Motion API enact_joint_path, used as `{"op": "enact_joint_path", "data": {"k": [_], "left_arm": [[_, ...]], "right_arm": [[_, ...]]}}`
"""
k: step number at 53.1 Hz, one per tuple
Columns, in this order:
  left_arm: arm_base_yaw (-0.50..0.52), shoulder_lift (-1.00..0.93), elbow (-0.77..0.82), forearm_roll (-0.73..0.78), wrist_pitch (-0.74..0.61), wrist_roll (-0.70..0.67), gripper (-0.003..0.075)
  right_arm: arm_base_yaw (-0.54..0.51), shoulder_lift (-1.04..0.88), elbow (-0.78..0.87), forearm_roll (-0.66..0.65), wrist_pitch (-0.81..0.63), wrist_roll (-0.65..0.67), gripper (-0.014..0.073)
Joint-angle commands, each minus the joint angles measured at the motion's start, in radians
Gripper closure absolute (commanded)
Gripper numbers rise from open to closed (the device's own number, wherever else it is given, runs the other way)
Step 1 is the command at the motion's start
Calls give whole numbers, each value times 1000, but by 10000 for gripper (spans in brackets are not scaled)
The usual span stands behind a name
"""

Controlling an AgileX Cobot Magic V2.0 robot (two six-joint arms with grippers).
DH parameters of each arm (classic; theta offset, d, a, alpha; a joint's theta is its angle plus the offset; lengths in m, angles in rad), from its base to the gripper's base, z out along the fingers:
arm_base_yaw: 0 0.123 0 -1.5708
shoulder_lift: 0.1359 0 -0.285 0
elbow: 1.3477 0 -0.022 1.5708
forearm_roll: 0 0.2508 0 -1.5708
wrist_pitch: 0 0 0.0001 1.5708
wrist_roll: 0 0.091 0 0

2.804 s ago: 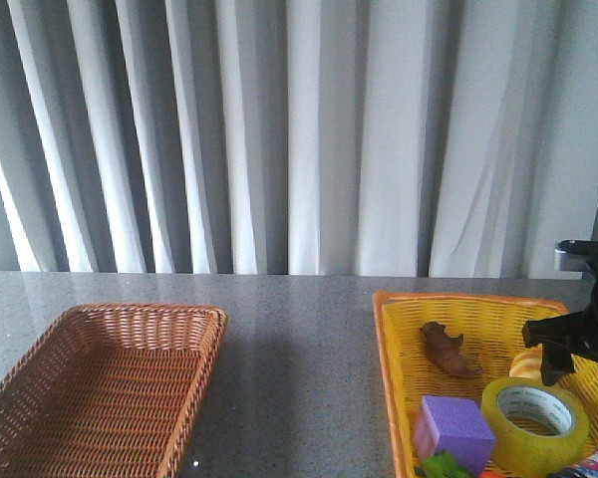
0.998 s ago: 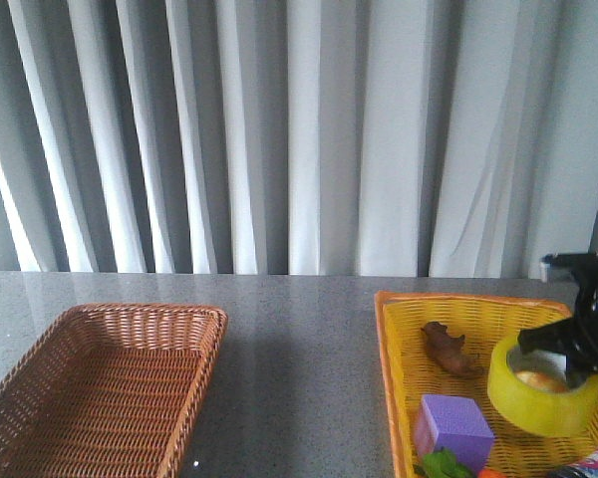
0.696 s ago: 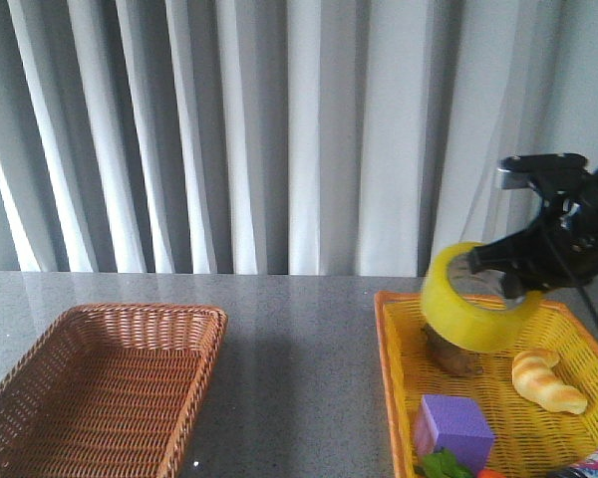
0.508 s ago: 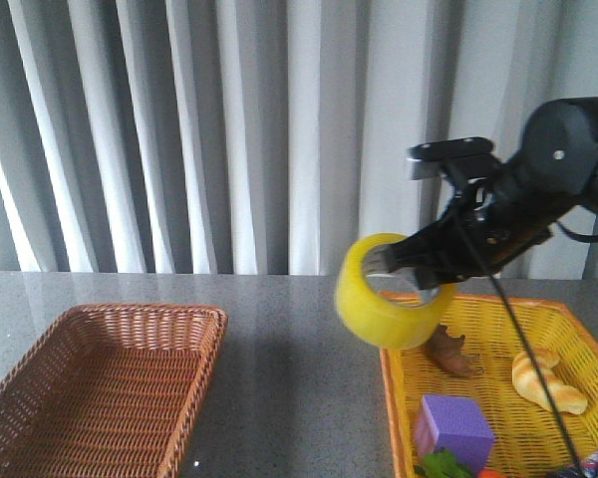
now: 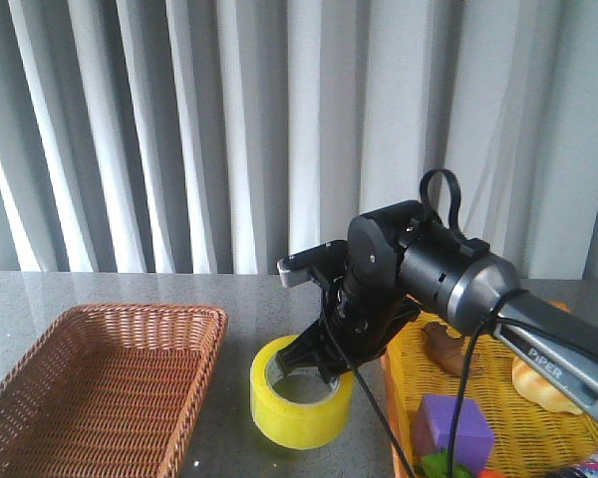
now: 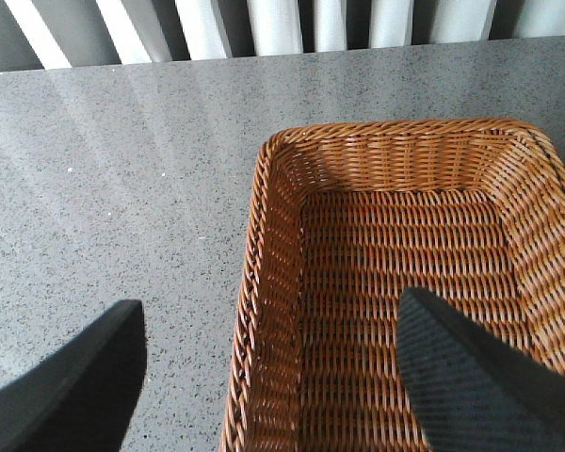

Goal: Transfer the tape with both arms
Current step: 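Lift the tape roll with the right gripper toward the table center, then set the tape roll on the table and open the right gripper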

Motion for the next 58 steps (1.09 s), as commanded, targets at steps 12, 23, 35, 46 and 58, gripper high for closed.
{"op": "enact_joint_path", "data": {"k": [12,23,35,46,58], "left_arm": [[1,-20,-34,-1,-70,-8,197],[1,-20,-34,-1,-71,-8,197],[1,-20,-34,-1,-71,-8,197],[1,-20,-34,-1,-69,-8,197],[1,-20,-34,-1,-68,-9,197]], "right_arm": [[-1,12,-39,-25,-71,4,460],[17,34,-39,-55,-75,-8,456],[28,37,-39,-60,-83,-17,396],[27,37,-39,-32,-83,-17,247],[26,17,-63,-39,-91,-17,162]]}}
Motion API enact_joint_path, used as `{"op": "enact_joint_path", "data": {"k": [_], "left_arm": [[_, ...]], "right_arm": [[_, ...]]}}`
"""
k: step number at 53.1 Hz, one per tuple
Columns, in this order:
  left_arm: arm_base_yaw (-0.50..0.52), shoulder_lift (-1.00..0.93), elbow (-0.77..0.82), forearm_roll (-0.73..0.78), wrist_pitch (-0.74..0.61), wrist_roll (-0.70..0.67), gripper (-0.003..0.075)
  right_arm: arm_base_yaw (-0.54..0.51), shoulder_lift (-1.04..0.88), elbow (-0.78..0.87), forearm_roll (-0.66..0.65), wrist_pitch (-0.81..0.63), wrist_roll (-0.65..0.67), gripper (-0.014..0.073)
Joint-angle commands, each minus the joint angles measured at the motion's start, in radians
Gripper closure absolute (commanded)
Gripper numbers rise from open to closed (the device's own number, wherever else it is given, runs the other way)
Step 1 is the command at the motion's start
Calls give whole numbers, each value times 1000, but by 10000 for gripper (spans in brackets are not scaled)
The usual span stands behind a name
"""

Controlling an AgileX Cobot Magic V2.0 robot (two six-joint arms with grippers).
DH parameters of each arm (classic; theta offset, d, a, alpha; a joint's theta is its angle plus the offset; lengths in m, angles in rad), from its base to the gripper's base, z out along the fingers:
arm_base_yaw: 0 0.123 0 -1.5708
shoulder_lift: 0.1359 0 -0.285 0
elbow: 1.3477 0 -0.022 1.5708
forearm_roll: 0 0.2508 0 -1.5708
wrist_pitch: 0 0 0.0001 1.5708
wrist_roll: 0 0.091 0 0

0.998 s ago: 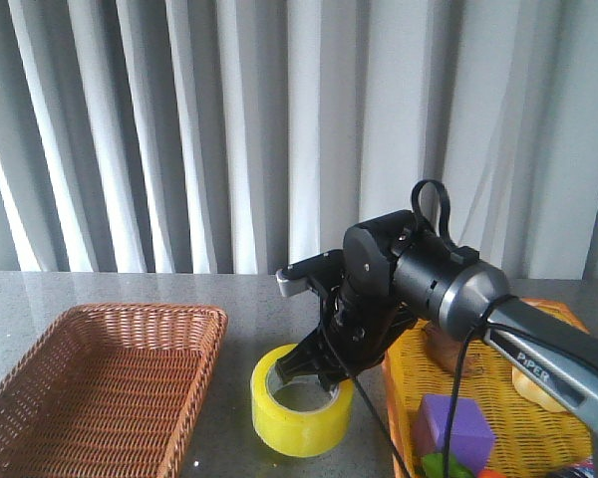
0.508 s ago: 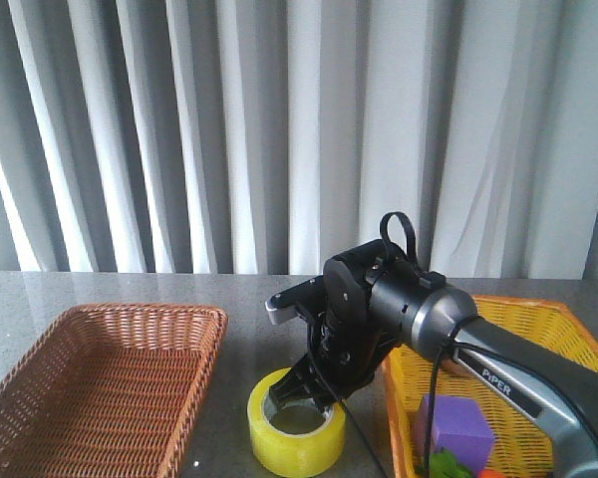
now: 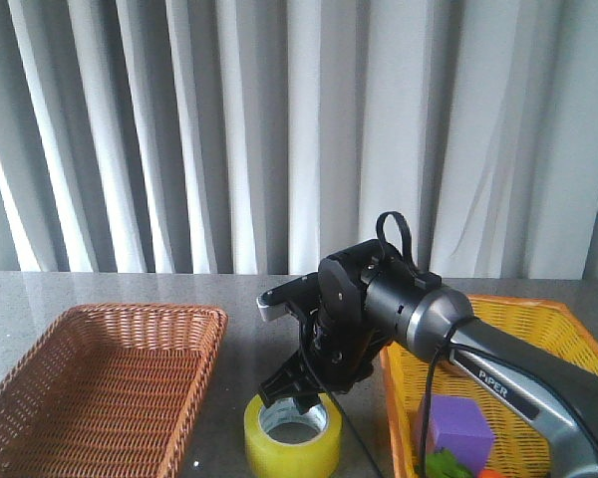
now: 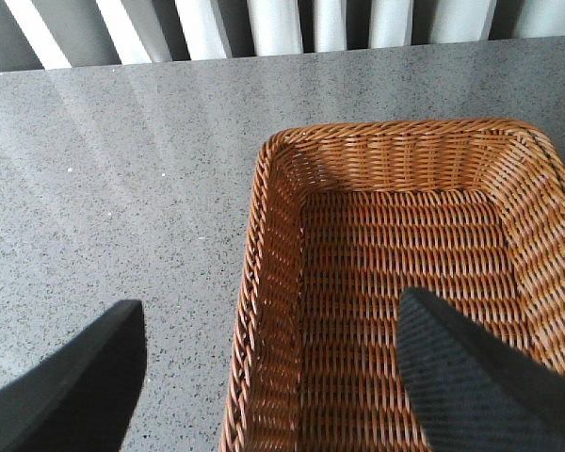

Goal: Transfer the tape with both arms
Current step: 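Set the tape roll on the table and open the right gripper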

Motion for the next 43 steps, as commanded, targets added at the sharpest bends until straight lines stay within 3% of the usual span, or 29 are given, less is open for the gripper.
{"op": "enact_joint_path", "data": {"k": [1,14,20,35,43], "left_arm": [[1,-20,-34,0,-68,-9,197],[0,-20,-34,0,-67,-9,197],[0,-20,-34,-4,-67,-9,197],[-96,-20,-34,-9,-96,-6,197],[-142,-20,-34,-19,-130,-6,197]], "right_arm": [[-6,-96,-56,-20,-39,-10,162],[-21,-267,-145,-90,-69,10,162],[-75,-380,-145,-94,-63,19,162],[-346,-667,22,-65,-78,41,192],[-492,-825,224,-63,-191,37,310]]}}
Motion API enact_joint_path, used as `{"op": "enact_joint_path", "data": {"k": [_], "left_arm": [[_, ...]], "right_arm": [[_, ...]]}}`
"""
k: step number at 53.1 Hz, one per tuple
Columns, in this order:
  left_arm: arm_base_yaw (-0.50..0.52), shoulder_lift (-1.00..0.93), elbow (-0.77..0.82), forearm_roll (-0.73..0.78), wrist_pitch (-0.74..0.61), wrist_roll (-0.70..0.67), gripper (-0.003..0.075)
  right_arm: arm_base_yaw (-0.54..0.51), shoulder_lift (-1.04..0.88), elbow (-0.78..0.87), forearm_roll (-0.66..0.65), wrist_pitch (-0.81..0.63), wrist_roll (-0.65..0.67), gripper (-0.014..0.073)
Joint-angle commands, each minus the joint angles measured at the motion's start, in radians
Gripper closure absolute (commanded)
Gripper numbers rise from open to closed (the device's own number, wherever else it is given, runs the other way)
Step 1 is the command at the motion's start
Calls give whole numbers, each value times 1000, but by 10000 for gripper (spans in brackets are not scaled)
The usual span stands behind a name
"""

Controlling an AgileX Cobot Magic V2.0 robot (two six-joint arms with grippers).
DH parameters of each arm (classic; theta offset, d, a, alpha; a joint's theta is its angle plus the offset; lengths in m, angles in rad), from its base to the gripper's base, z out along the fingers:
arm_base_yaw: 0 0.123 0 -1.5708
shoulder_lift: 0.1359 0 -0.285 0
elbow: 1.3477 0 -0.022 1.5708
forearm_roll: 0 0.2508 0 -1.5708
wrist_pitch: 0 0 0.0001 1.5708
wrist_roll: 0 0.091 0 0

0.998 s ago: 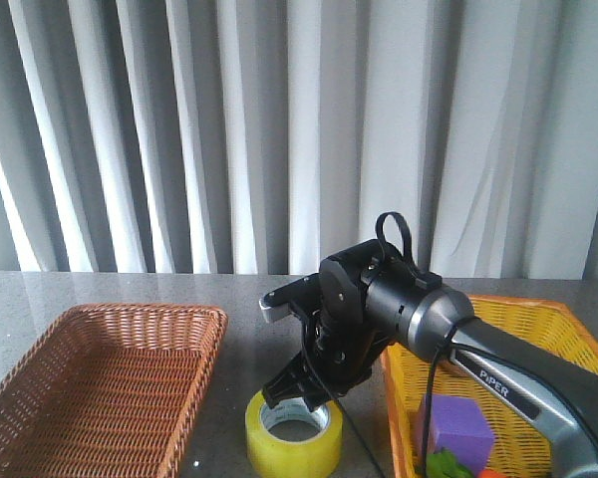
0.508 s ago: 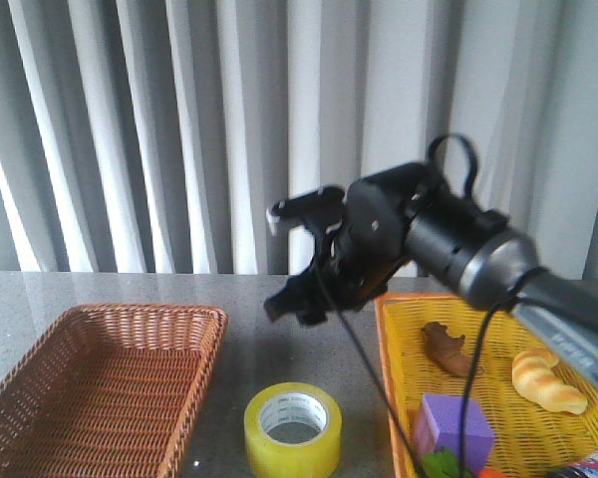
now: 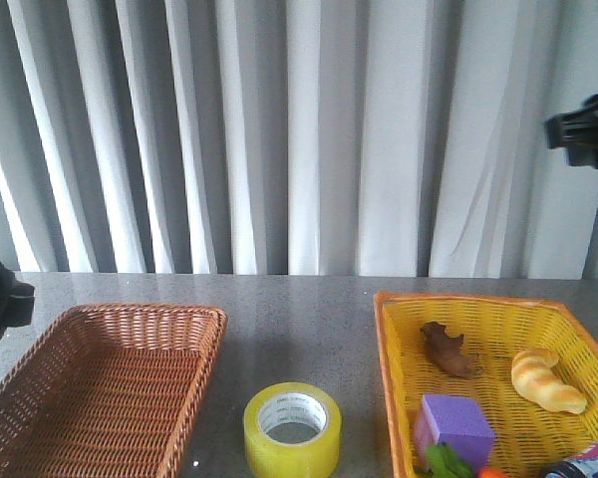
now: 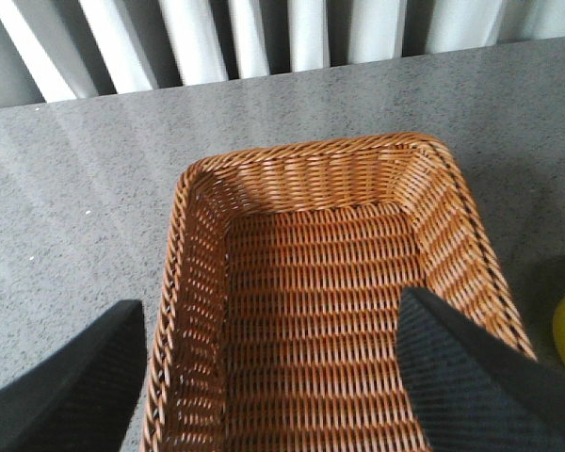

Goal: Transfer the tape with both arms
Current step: 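Set the tape roll on the table and open the right gripper, then reach the left gripper down to the tape roll on the table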

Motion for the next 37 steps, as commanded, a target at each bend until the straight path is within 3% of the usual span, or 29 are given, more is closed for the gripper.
{"op": "enact_joint_path", "data": {"k": [1,14,24,37], "left_arm": [[-29,-20,-34,-20,-98,-6,197],[-72,-20,-35,-106,-158,-5,197],[-131,13,-80,-106,-168,13,197],[-241,221,-346,-107,77,28,197]], "right_arm": [[-75,-114,104,-2,-146,0,333],[-108,-245,328,-1,-282,-4,610],[-108,-264,400,-22,-294,-2,603],[-108,-263,449,-31,-274,-2,602]]}}
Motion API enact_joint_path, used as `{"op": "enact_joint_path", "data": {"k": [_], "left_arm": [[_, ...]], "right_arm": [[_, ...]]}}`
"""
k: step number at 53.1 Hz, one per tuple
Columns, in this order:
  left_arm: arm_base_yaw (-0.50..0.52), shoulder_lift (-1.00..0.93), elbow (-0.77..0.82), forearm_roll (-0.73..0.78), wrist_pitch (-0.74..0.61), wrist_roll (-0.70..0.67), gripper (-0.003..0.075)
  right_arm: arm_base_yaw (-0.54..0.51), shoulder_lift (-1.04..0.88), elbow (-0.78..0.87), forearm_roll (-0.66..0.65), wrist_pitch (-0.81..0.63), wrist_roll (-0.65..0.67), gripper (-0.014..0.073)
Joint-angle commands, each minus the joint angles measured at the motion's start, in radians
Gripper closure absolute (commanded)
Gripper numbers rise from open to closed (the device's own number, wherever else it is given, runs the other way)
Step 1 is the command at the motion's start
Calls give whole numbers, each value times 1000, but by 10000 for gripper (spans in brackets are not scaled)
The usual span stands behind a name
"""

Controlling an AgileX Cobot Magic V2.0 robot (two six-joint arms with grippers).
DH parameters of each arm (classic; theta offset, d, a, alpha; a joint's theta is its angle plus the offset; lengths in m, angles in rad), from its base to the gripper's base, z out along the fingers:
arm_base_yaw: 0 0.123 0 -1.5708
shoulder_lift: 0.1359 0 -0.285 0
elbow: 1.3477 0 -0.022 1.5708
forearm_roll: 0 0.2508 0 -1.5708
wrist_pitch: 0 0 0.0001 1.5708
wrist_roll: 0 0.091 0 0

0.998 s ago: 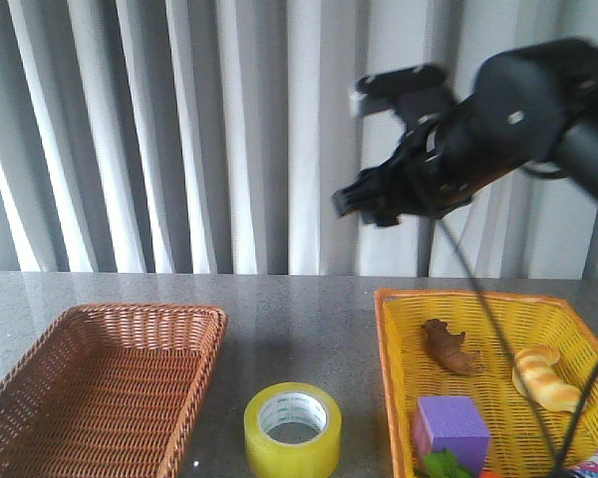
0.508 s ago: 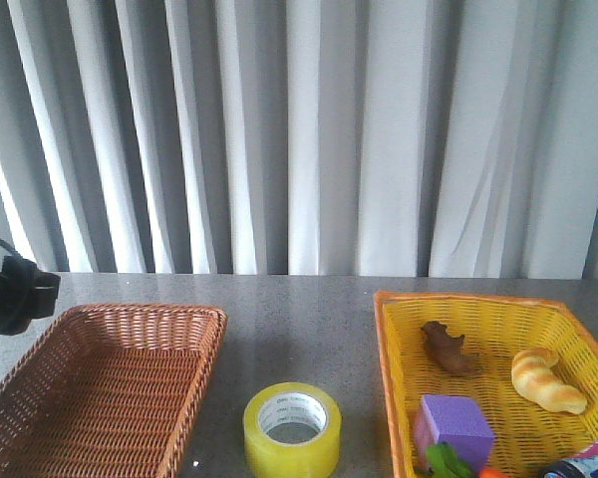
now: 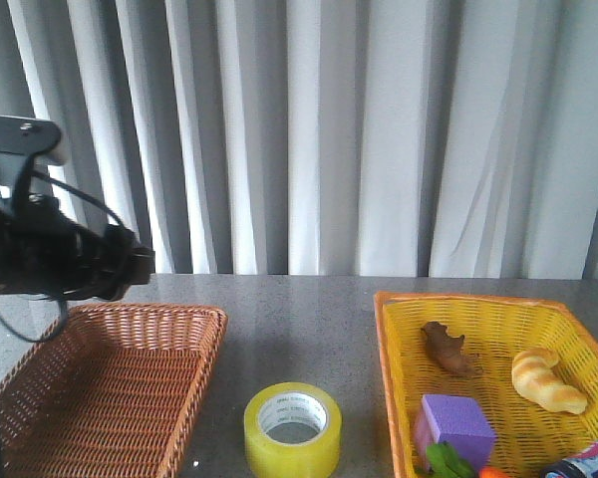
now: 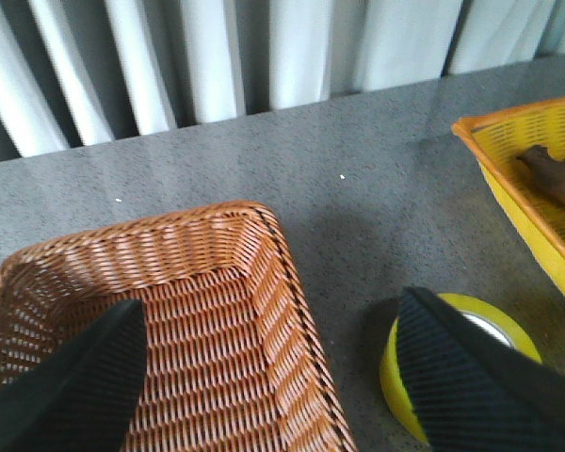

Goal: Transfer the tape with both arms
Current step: 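Reach the left gripper down to the tape roll on the table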

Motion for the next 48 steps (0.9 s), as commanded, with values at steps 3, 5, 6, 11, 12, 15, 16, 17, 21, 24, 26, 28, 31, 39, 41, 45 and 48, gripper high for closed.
{"op": "enact_joint_path", "data": {"k": [3,5,6,11,12,15,16,17,21,24,26,28,31,39,41,45,48], "left_arm": [[-58,111,-191,-12,85,2,197],[-73,155,-234,-20,114,2,197],[-82,177,-260,-25,130,2,197],[-122,273,-379,-27,203,2,197],[-128,288,-395,-27,213,2,197],[-146,353,-464,-26,258,2,197],[-151,367,-478,-26,268,3,197],[-155,387,-498,-26,283,4,197],[-168,453,-550,-26,326,28,197],[-170,490,-571,-29,344,29,197],[-174,510,-578,-27,353,29,197],[-176,527,-578,-25,357,29,197],[-177,552,-578,-25,366,29,197],[-177,614,-578,-37,376,27,197],[-177,626,-578,-46,380,27,197],[-177,648,-578,-66,381,27,197],[-177,664,-578,-78,381,27,197]], "right_arm": [[-4,-21,-21,-7,-54,-2,602],[-4,-21,-21,-7,-52,-2,602],[-4,-21,-21,-7,-52,-2,602],[-4,-21,-21,-7,-52,-2,602],[-4,-21,-21,-7,-52,-2,602],[-4,-21,-21,-7,-52,-2,602],[-4,-21,-21,-7,-52,-2,602],[-4,-21,-21,-8,-52,-2,602],[-4,-21,-21,-8,-53,-2,602],[-4,-21,-21,-8,-52,-2,602],[-4,-21,-21,-8,-52,-2,602],[-4,-21,-21,-8,-52,-2,602],[-4,-21,-21,-8,-52,-2,602],[-4,-21,-21,-8,-52,-2,602],[-4,-21,-21,-8,-52,-2,602],[-4,-21,-21,-8,-52,-2,602],[-4,-21,-21,-8,-52,-2,602]]}}
